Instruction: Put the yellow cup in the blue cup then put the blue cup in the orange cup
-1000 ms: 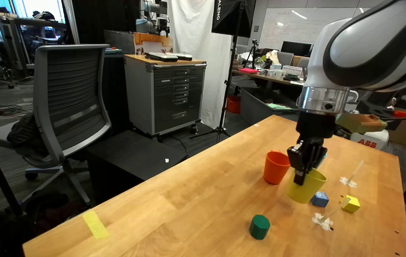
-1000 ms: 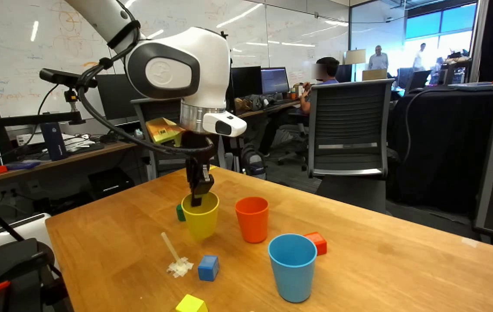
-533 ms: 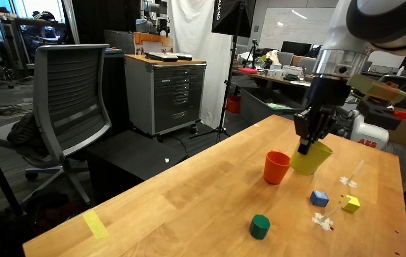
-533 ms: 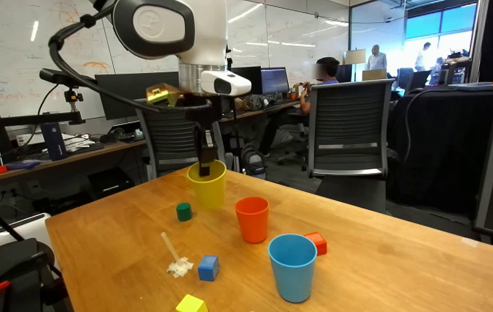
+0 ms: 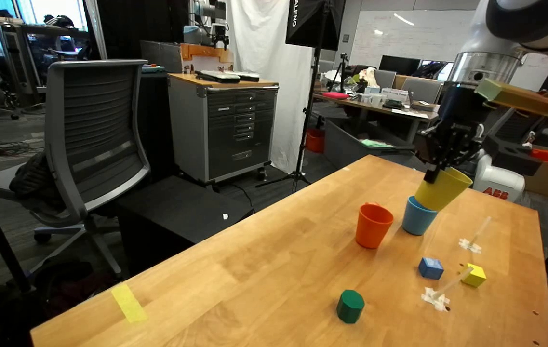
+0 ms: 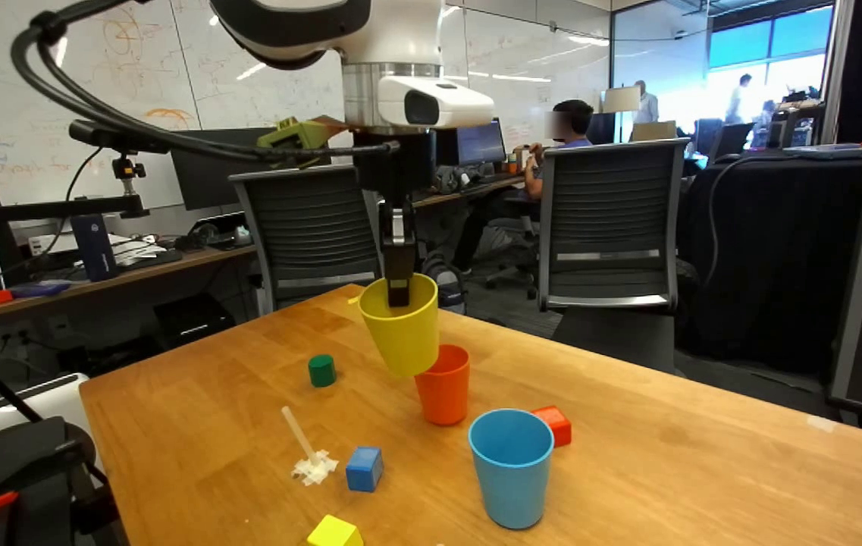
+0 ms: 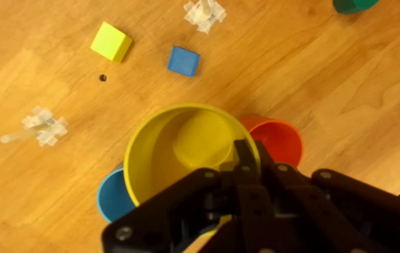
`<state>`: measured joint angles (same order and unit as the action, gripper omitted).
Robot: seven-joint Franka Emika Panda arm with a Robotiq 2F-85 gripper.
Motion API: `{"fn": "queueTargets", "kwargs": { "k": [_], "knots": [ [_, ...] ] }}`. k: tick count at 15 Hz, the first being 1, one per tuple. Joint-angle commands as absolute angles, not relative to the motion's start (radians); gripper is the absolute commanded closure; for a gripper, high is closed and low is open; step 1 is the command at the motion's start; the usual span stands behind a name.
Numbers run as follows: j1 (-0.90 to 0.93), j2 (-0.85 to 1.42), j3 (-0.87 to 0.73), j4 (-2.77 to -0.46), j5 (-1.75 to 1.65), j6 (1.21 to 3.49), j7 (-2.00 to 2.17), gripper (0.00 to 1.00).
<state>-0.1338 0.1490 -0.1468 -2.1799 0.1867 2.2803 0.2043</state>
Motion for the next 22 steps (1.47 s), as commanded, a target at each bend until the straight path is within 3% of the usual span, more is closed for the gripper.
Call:
{"fn": "queueTargets", "kwargs": {
  "k": [1,22],
  "knots": [
    [-0.164,0.208,-0.179,-2.068,0.173,2.218,0.265,0.99],
    [-0.235,0.541,-0.201,-1.742,0.191,2.089,0.295,0.99]
  ]
}}
